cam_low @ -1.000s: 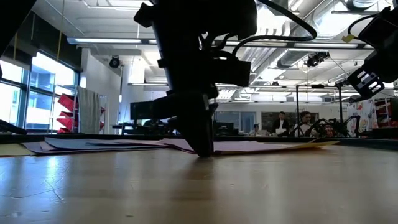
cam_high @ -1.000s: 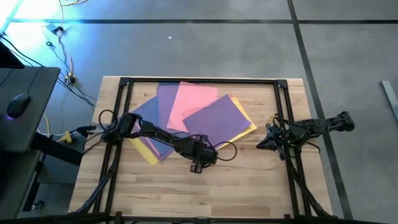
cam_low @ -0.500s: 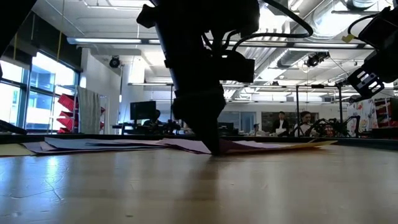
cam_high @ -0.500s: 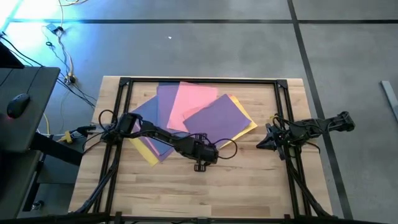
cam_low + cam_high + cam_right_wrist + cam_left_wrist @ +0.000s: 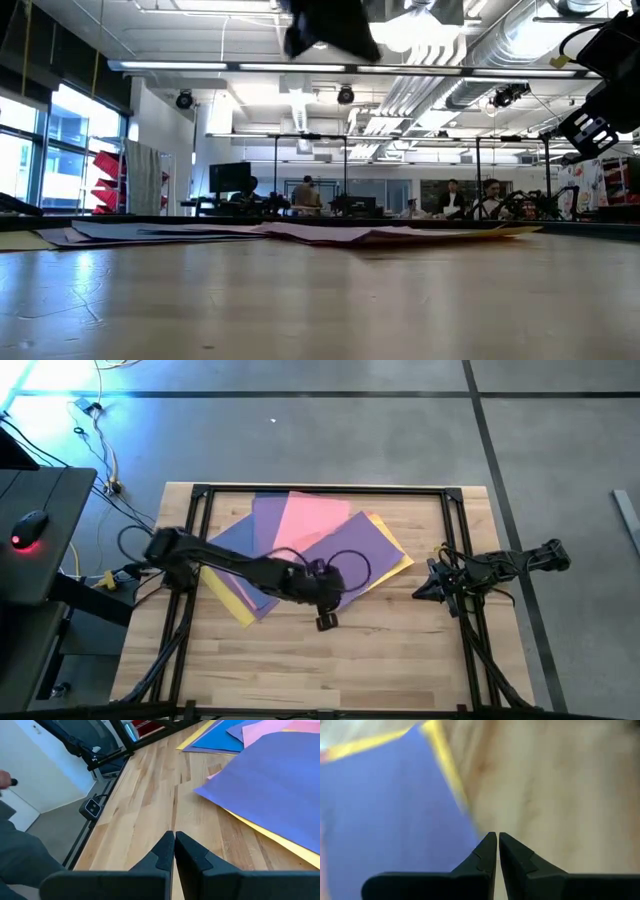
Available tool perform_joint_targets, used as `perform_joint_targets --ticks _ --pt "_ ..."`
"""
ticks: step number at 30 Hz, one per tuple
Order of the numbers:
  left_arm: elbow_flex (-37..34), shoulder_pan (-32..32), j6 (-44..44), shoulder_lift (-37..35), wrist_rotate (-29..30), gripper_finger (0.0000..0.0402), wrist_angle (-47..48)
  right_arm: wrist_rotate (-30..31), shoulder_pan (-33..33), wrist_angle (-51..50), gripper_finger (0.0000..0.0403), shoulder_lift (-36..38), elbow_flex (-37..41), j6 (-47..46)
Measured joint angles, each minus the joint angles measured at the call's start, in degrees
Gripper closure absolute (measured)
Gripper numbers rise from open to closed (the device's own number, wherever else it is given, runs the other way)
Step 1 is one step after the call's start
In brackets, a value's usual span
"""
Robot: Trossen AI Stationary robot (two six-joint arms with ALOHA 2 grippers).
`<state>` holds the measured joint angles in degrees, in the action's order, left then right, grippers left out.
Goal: Organize paper
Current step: Put the purple paper on the bottom left of the table
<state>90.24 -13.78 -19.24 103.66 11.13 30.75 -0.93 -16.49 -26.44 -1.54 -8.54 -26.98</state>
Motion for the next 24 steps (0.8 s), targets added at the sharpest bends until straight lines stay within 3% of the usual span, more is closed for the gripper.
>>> perform_joint_targets --ticks 7,12,15,19,24 --pt "-0.6 0.3 7.4 2.8 -2.6 0.0388 1.0 0.0 0.0 0.0 0.0403 0.0 0.0 0.0" --pt "-0.6 -0.4 17.0 8.6 -7.4 0.0324 1.4 0.0 0.0 0.0 0.0403 0.0 0.0 0.0" --pt "-0.6 -1.2 20.8 12.0 -4.1 0.027 0.9 0.0 0.0 0.0 0.0403 0.0 0.0 0.0" --pt "-0.6 -1.8 19.4 15.9 1.8 0.0202 -0.3 0.0 0.0 0.0 0.0403 0.0 0.0 0.0" --pt "-0.6 -1.9 14.6 20.0 10.1 0.0155 -0.3 0.0 0.0 0.0 0.0403 0.0 0.0 0.0"
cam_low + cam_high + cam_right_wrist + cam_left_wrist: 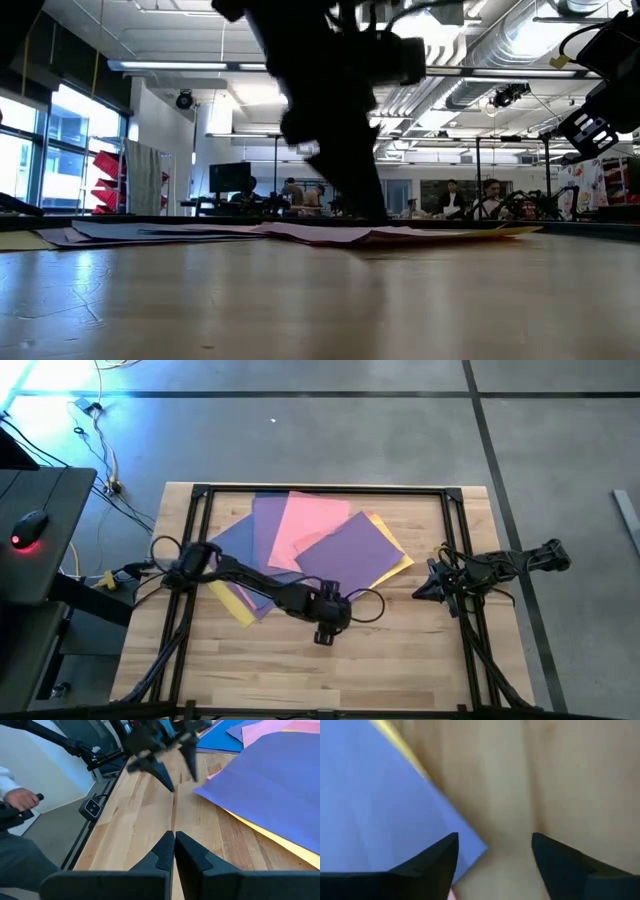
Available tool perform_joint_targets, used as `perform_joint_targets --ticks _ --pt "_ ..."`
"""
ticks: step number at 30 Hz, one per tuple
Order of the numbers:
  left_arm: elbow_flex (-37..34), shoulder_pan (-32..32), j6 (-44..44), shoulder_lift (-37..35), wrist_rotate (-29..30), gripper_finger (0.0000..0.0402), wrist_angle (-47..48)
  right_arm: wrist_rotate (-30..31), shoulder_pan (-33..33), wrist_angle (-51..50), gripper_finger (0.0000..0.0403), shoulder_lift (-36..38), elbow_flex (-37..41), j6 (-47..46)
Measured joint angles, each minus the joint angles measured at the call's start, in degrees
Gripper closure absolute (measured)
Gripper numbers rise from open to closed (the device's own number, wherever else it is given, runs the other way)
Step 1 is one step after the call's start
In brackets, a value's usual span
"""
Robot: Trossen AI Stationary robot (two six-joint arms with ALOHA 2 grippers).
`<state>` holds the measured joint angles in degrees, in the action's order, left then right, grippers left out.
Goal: Organize paper
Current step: Put the purple paper on the bottom left of the table
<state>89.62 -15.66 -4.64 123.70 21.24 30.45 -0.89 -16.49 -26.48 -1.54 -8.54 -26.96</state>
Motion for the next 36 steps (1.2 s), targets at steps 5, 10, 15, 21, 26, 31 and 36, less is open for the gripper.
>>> perform_joint_targets --ticks 5,10,15,21,26,31,36 --pt "0.0 0.4 -3.8 1.9 1.6 0.0163 0.0 0.1 0.0 0.0 0.0403 0.0 0.0 0.0" --pt "0.2 1.5 -7.9 2.9 -0.4 0.0217 -0.5 0.2 0.0 0.0 0.0403 0.0 0.0 0.0" --pt "0.2 2.4 -11.2 3.0 -0.4 0.0311 -0.5 0.1 0.0 0.0 0.0403 0.0 0.0 0.0" --pt "0.3 2.7 -11.3 2.5 -0.4 0.0394 0.5 -0.1 0.0 0.0 0.0403 0.0 0.0 0.0" --pt "5.3 2.7 -11.2 1.1 0.9 0.0401 7.9 -0.1 0.0 0.0 0.0403 0.0 0.0 0.0" --pt "11.7 1.7 -7.1 -2.0 -1.5 0.0401 11.7 0.0 0.0 0.1 0.0403 0.0 0.0 0.0" --pt "17.2 1.9 -4.0 -6.1 -5.3 0.0401 12.4 0.0 0.0 0.0 0.0403 -0.2 0.0 0.0"
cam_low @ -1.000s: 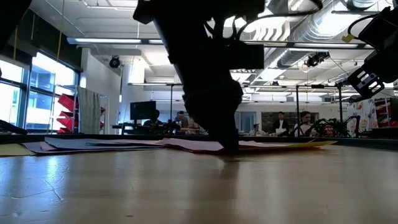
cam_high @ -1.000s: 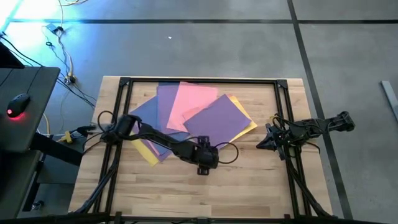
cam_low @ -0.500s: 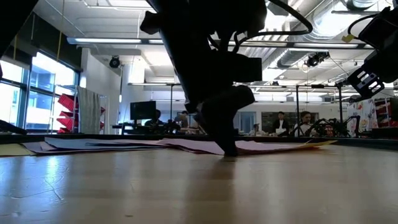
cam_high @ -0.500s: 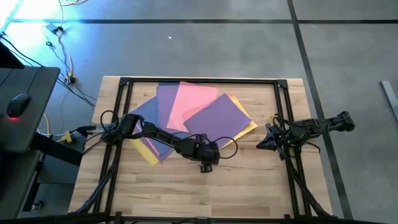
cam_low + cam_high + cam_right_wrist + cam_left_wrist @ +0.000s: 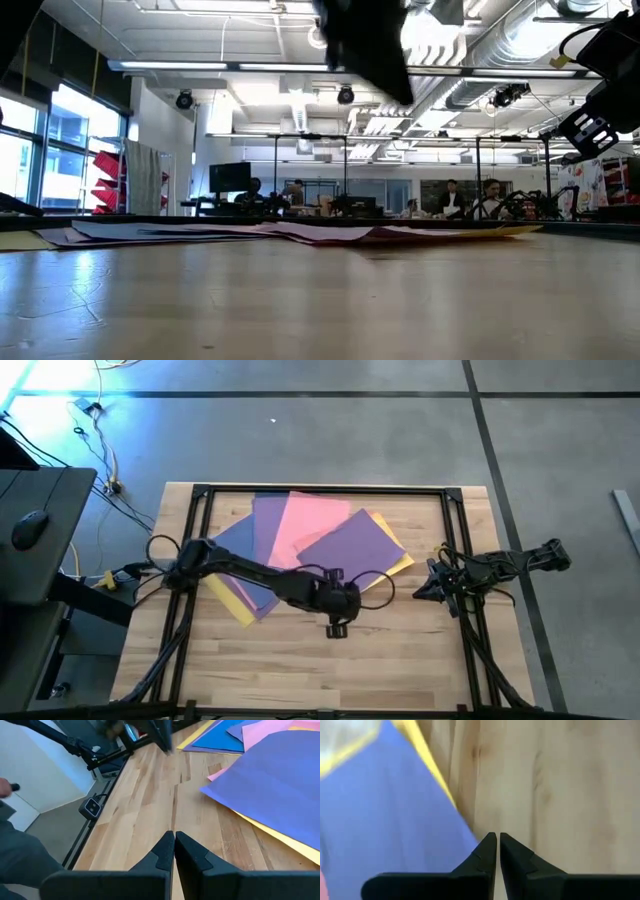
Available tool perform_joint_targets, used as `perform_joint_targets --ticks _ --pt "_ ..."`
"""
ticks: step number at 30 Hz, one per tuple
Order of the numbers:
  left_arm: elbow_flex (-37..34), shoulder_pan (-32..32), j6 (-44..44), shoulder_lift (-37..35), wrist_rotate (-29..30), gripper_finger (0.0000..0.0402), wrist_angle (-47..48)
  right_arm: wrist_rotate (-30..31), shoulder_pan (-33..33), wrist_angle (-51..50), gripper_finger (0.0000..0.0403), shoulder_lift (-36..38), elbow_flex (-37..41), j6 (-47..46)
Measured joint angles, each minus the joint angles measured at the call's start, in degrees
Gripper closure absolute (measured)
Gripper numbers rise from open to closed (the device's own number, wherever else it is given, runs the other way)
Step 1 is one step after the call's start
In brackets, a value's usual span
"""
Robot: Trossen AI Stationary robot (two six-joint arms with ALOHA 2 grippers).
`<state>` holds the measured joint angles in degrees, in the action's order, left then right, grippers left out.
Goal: Organize paper
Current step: Put the purple paper on the bottom left of the table
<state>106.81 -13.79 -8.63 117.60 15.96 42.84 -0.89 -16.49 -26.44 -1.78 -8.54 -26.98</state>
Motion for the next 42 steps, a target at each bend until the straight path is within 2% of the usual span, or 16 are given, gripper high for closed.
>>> perform_joint_targets --ticks 4,9,12,14,20,25,30,36,39,42 --pt "0.6 1.0 -0.3 -1.8 -1.7 0.0401 0.4 0.0 0.0 0.0 0.0403 -0.1 0.0 0.0" --pt "0.4 2.2 0.7 0.6 -4.2 0.0384 3.2 0.0 0.0 0.0 0.0403 -0.1 0.0 0.0" --pt "0.5 2.8 -1.4 2.3 -7.7 0.0347 3.0 0.0 0.0 0.0 0.0403 -0.1 0.0 0.0" --pt "0.5 2.9 -1.6 3.7 -7.8 0.0314 2.8 0.0 0.0 0.0 0.0403 -0.1 0.0 0.0" --pt "0.5 2.8 -3.6 8.6 -2.5 0.0212 2.3 0.0 0.0 0.0 0.0403 -0.1 0.0 0.0" --pt "0.4 3.0 -6.1 12.9 0.9 0.0165 2.4 0.0 0.0 0.0 0.0403 -0.1 0.0 0.0" --pt "0.4 3.0 -6.3 15.9 3.9 0.0161 4.4 0.0 0.0 0.0 0.0403 -0.1 0.0 0.0" --pt "0.3 3.7 -6.8 17.0 3.6 0.0182 3.7 0.0 0.0 0.0 0.0403 -0.1 0.0 0.0" --pt "0.0 4.5 -7.9 17.0 1.3 0.0211 3.5 0.0 0.0 0.0 0.0403 -0.1 0.0 0.0" --pt "0.0 5.5 -8.4 17.0 -1.7 0.0266 3.5 0.0 0.0 0.0 0.0403 -0.1 0.0 0.0"
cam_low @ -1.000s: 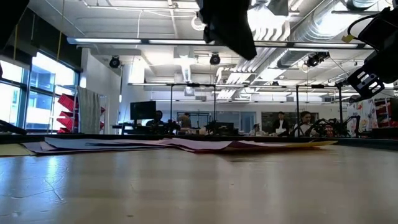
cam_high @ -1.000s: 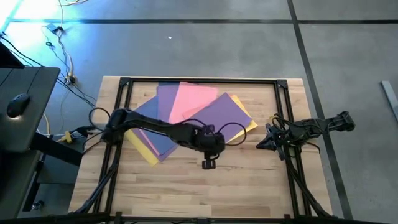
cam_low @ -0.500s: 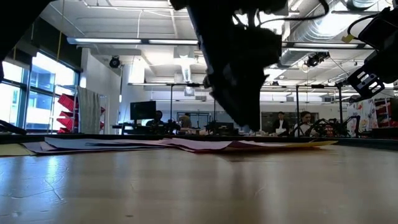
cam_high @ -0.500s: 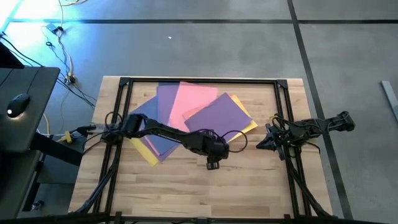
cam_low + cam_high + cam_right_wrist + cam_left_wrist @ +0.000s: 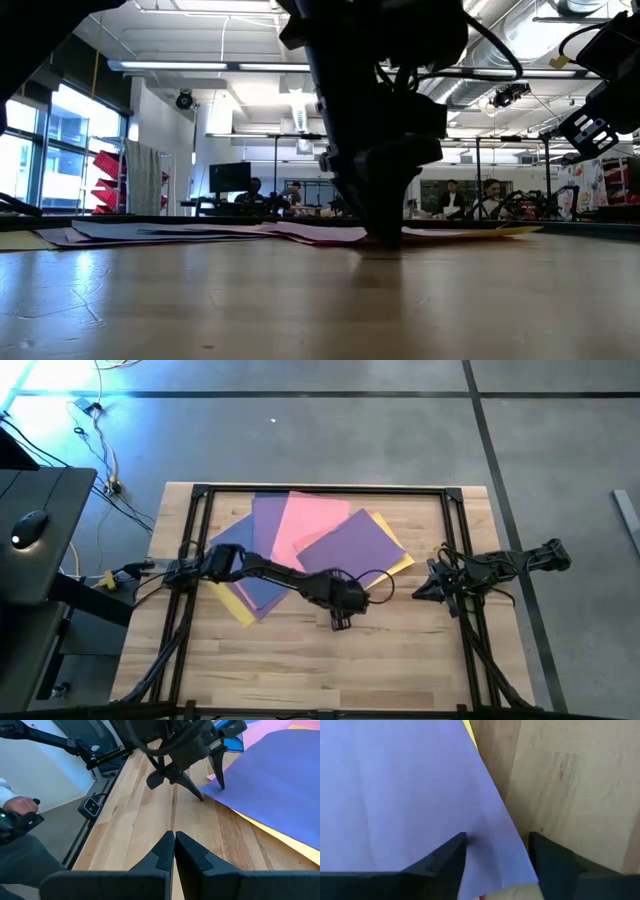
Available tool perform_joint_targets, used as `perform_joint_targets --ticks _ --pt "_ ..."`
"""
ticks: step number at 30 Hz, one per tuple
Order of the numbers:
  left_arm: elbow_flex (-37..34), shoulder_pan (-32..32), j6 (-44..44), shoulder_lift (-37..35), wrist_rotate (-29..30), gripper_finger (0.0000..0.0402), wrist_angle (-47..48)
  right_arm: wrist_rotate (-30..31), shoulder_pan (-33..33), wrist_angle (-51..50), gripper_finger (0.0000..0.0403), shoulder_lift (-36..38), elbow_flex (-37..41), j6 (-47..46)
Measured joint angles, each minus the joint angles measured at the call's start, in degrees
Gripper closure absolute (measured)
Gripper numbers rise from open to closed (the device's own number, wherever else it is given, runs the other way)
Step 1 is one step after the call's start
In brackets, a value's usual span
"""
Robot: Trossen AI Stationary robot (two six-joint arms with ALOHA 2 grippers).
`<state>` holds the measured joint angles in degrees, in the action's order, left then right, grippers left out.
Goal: Organize paper
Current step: Put the purple paper on the bottom left of the table
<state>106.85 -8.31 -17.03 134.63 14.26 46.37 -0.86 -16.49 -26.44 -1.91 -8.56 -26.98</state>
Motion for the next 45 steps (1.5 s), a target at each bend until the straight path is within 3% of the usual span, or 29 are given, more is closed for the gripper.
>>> perform_joint_targets --ticks 4,6,15,20,26,32,45 --pt "-0.1 1.0 0.5 0.1 -1.0 0.0368 0.1 0.0 0.0 0.0 0.0403 0.0 0.0 0.0" --pt "-0.1 1.6 0.8 0.1 -2.0 0.0391 0.2 0.0 0.0 0.0 0.0403 0.0 0.0 0.0" --pt "0.2 0.7 2.1 -1.9 -4.2 0.0401 2.6 0.0 0.0 0.0 0.0403 0.0 0.0 0.0" --pt "1.4 -0.4 2.2 -6.9 -5.2 0.0401 3.3 0.0 0.0 0.0 0.0403 0.0 0.0 0.0" --pt "1.4 -1.6 5.5 -13.0 -12.1 0.0401 3.5 0.0 0.0 0.0 0.0403 0.0 0.0 0.0" --pt "1.4 -2.8 7.4 -16.1 -12.6 0.0401 3.6 0.0 0.0 0.0 0.0403 0.0 0.0 0.0" --pt "1.4 -3.4 11.1 -8.8 -12.1 0.0401 3.2 0.0 0.0 0.0 0.0403 0.0 0.0 0.0"
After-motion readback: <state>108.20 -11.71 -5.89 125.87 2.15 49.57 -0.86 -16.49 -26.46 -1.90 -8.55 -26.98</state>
